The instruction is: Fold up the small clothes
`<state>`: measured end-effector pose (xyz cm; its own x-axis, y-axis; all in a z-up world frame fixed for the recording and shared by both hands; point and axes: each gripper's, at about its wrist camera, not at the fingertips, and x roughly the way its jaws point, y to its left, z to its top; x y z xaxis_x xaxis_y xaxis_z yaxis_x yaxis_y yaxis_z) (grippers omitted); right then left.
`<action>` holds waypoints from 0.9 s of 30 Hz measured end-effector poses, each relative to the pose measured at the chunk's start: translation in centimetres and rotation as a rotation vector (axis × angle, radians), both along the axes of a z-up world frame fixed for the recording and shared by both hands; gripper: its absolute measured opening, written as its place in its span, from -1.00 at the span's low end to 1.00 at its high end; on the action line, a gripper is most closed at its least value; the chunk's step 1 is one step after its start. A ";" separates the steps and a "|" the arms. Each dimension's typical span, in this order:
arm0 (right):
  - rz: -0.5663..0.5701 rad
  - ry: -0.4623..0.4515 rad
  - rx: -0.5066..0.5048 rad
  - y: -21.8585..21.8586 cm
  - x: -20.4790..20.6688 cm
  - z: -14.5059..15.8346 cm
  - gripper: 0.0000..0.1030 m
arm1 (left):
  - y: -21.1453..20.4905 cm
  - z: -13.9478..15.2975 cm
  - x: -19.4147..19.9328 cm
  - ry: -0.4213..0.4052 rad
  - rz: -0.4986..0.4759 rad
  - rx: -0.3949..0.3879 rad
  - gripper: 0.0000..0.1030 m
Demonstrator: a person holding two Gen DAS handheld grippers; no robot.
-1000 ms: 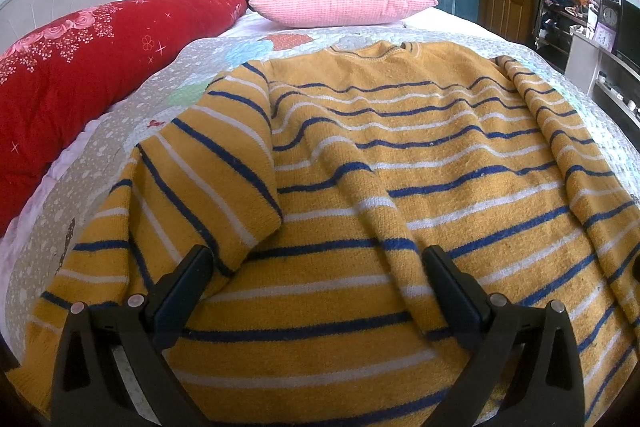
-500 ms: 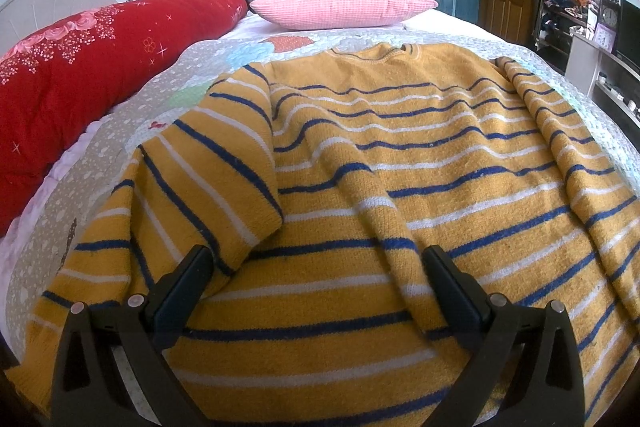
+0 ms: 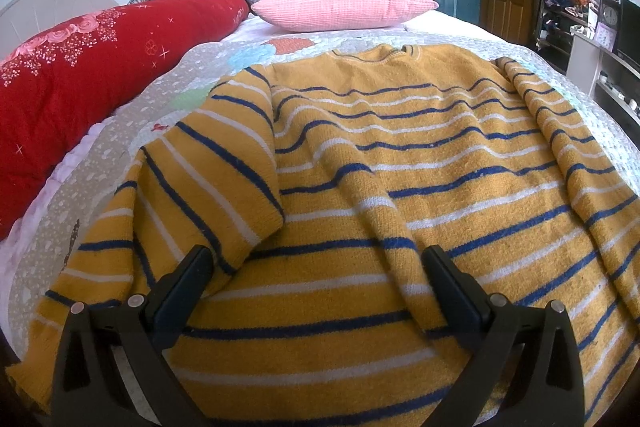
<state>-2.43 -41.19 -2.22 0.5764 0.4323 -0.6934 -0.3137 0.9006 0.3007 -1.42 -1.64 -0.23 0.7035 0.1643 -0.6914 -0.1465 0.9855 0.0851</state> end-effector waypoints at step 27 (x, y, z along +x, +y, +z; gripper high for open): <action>-0.330 -0.158 -0.448 -4.7 2.6 1.6 -0.86 | -0.3 0.1 0.1 -0.005 0.003 0.008 1.00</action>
<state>0.13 -45.87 -0.61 0.7425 -0.1040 -0.6617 -0.0044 0.9871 -0.1600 -1.36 -1.89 -0.11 0.7062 0.1720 -0.6868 -0.1499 0.9844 0.0925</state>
